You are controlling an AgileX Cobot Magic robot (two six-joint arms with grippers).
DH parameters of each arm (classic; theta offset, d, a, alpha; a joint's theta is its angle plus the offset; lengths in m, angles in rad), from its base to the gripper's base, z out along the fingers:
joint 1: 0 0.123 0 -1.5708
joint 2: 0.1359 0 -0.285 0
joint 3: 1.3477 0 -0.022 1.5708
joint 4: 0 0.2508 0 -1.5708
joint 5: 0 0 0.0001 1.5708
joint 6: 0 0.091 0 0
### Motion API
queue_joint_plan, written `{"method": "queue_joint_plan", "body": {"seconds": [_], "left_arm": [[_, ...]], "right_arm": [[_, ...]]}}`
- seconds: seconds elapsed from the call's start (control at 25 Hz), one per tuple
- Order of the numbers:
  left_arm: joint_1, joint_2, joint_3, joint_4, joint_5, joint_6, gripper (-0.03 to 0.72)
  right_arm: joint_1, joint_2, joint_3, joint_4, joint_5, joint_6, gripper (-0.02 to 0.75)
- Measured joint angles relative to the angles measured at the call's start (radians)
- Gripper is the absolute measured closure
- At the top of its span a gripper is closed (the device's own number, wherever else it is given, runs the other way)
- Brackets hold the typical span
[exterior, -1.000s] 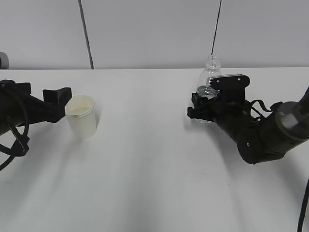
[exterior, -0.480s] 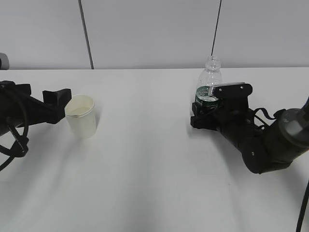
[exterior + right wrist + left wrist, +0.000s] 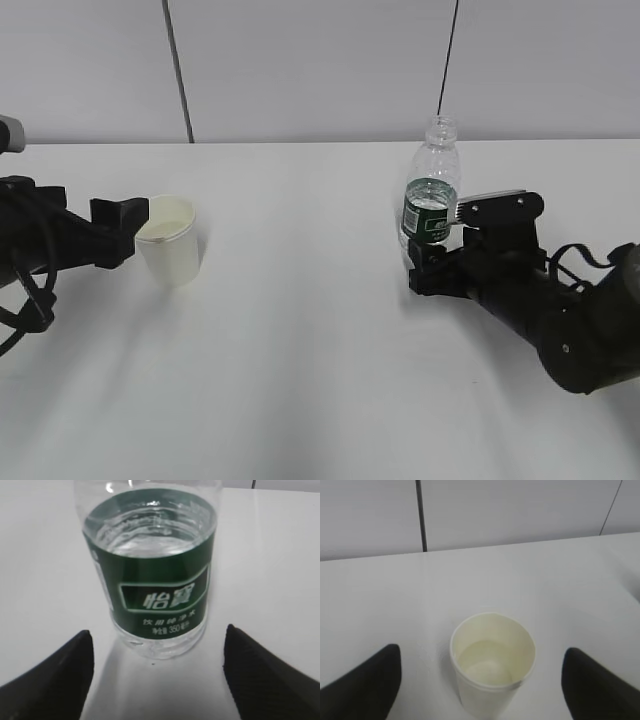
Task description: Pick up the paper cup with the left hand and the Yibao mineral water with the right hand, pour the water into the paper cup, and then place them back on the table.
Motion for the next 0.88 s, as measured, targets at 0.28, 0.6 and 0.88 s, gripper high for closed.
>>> {"method": "queue_joint_plan", "body": {"seconds": [0.28,0.6,0.88], "left_arm": [[-0.016,-0.112,-0.123,0.001,0.479,-0.057,0.098],[-0.131,-0.146,-0.325,-0.037,1.233,-0.063,0.098],[-0.159,-0.173,-0.363,-0.082,1.611,-0.064,0.141]], "right_arm": [[0.002,-0.27,0.007,-0.045,0.5,0.012,0.143],[0.002,-0.532,0.011,-0.051,1.238,0.018,0.143],[0.002,-0.705,0.0,-0.053,1.653,-0.014,0.144]]}}
